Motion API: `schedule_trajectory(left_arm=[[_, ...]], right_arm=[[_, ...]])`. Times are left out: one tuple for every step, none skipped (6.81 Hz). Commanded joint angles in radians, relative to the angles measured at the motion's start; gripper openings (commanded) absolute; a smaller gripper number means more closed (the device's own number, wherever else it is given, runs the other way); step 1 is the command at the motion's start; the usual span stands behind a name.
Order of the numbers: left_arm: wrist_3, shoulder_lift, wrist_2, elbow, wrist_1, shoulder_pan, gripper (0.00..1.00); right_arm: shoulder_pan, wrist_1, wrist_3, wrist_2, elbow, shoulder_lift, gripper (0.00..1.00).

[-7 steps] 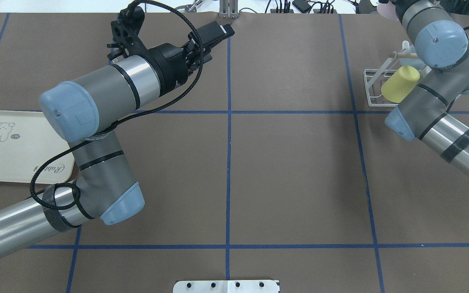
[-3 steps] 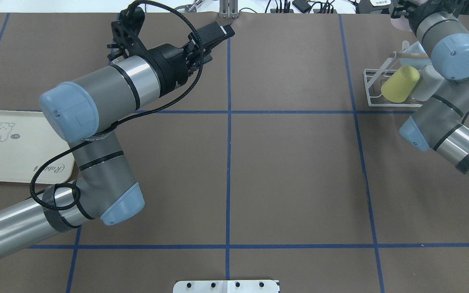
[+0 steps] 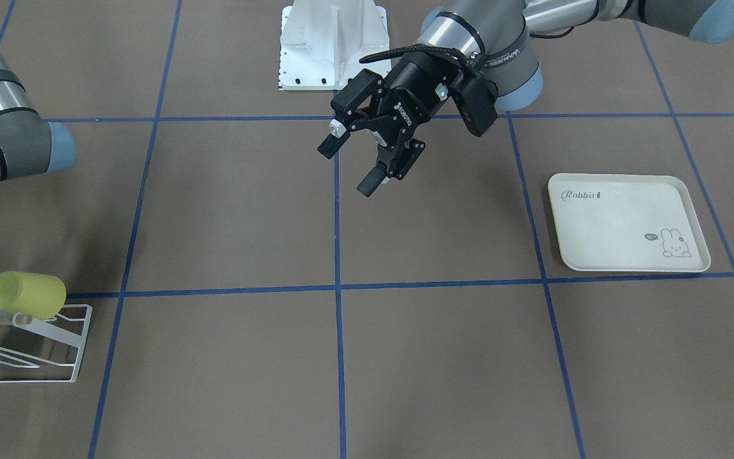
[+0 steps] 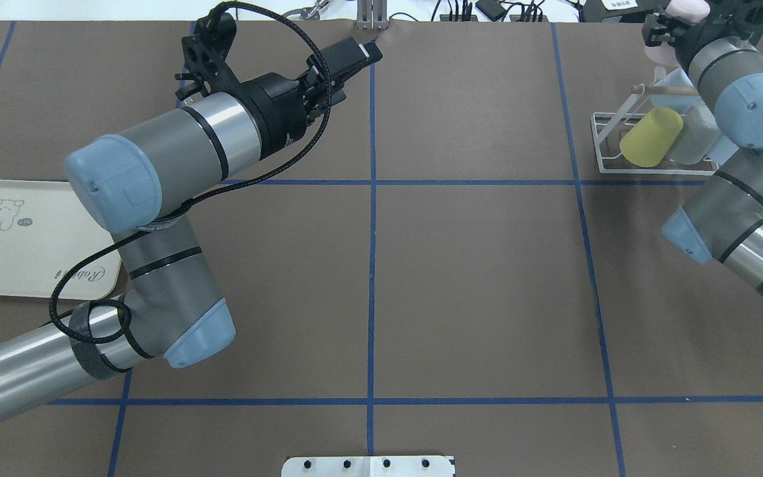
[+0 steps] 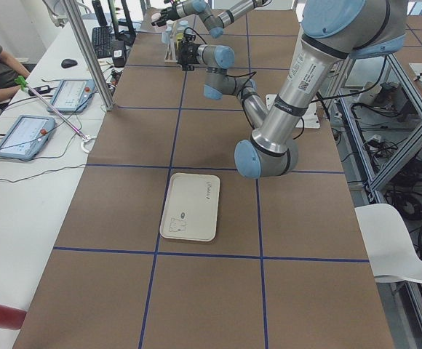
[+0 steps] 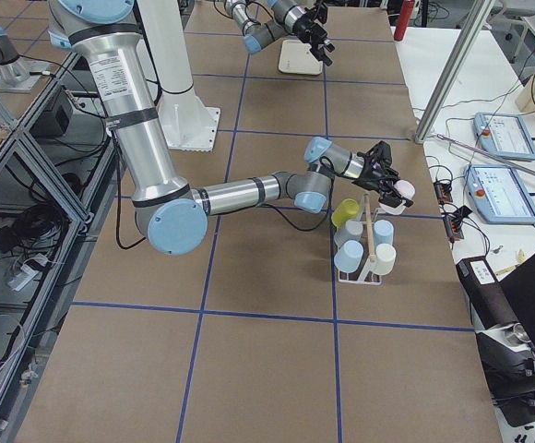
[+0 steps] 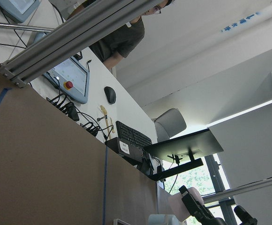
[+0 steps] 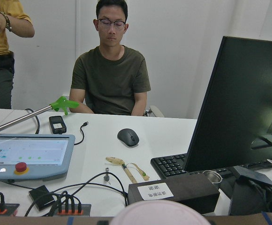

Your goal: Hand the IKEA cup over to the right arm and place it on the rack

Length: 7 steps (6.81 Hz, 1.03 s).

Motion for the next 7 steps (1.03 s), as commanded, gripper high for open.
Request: schedule_trajectory(left_arm=[[-0.002,0.001,0.0,0.0,0.0,0.002,1.0],[-0.002,0.004,0.0,0.002,0.0,0.003,1.0],[-0.002,0.004,0.0,0.003,0.0,0.005,1.0],[-0.002,0.004,0.0,0.003,0.0,0.008,1.0],[-0.002,0.004,0.0,0.005,0.0,0.009,1.0],[-0.003,0.004,0.0,0.008,0.0,0.011,1.0],[-0.003,0.004,0.0,0.009,0.0,0.009,1.0]], right_arm=[[-0.022,0.001,0.007,-0.002,-0.01,-0.004,0.0],[-0.022,0.0,0.001,0.0,-0.008,-0.009,0.0],[-0.024,0.0,-0.002,0.002,-0.007,-0.027,0.0],[-0.025,0.001,-0.001,0.002,0.001,-0.045,0.0],[-0.028,0.001,-0.001,0.002,0.001,-0.049,0.0],[-0.035,0.0,-0.001,0.002,0.002,-0.046,0.0],[-0.042,0.0,-0.001,0.0,0.002,-0.041,0.0]])
